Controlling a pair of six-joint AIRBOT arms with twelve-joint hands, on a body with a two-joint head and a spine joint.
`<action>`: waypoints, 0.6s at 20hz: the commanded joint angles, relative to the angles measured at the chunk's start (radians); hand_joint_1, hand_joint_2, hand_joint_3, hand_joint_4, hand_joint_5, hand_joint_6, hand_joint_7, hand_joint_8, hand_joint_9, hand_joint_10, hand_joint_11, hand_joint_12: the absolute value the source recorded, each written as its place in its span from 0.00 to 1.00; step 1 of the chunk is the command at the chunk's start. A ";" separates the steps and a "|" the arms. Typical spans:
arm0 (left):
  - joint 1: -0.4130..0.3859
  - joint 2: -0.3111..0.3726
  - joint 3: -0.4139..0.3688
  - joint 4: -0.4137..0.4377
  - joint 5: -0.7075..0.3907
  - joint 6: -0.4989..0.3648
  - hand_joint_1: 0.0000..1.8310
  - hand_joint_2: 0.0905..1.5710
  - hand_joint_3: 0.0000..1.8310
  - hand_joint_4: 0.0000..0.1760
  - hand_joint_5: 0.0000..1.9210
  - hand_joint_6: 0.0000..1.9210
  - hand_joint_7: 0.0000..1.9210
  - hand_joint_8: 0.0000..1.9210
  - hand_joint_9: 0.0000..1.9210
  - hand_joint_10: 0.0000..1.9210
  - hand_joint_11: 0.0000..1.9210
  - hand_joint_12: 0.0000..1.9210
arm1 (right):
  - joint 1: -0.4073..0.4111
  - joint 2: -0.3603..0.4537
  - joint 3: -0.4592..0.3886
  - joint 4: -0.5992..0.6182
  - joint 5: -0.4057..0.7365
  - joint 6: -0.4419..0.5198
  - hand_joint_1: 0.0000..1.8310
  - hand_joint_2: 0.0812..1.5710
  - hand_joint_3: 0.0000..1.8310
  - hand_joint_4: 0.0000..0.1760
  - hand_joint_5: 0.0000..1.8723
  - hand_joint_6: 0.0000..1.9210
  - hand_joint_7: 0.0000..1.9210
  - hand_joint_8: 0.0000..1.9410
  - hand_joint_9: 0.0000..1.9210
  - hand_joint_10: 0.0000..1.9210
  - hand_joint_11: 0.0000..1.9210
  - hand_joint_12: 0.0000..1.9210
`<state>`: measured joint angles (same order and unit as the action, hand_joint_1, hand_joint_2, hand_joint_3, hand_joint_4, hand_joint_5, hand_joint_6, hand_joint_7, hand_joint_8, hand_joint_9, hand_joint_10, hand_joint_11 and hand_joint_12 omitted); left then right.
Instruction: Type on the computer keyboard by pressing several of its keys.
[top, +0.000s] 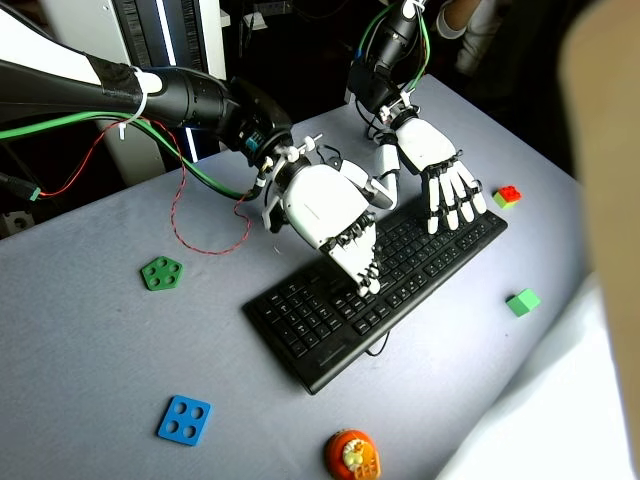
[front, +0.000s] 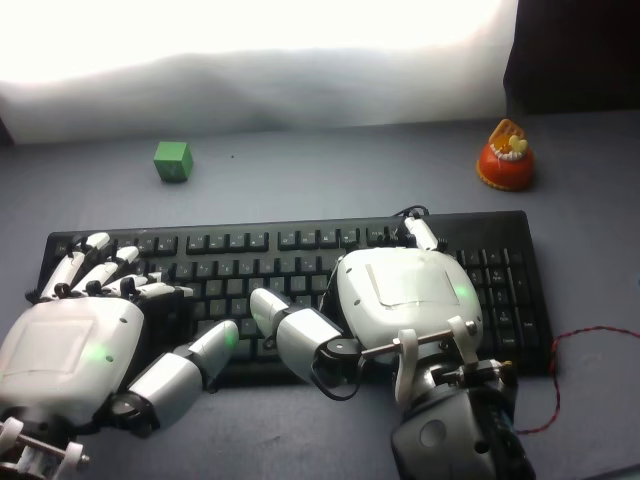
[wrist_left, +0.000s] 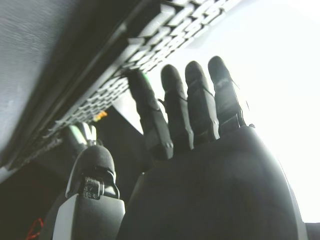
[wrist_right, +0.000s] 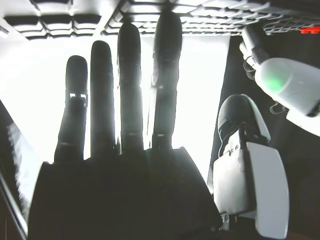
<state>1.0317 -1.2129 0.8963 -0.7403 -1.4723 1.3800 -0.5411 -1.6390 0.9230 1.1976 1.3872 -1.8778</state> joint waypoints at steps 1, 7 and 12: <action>-0.004 0.004 -0.002 0.034 -0.055 0.000 0.00 0.82 0.00 0.00 0.46 0.07 0.38 0.03 0.19 0.02 0.00 0.13 | 0.013 -0.001 -0.001 -0.083 0.056 0.010 0.00 0.71 0.00 0.00 0.61 0.02 0.49 0.00 0.41 0.03 0.03 0.67; -0.047 0.052 -0.003 0.034 -0.033 0.021 0.06 0.82 0.00 0.00 0.28 0.00 0.32 0.00 0.31 0.07 0.00 0.72 | 0.014 -0.002 -0.001 -0.083 0.066 0.008 0.00 0.73 0.00 0.00 0.39 0.00 0.49 0.00 0.47 0.33 0.27 0.78; -0.074 0.095 0.004 0.034 0.000 0.030 0.06 0.82 0.00 0.00 0.29 0.00 0.33 0.00 0.31 0.07 0.00 0.72 | 0.020 -0.001 -0.001 -0.084 0.081 0.004 0.00 0.73 0.00 0.00 0.41 0.00 0.49 0.00 0.45 0.35 0.26 0.79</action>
<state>0.9630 -1.1244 0.8974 -0.7536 -1.3712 1.4101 -0.5331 -1.6428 0.9230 1.2045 1.4021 -1.8782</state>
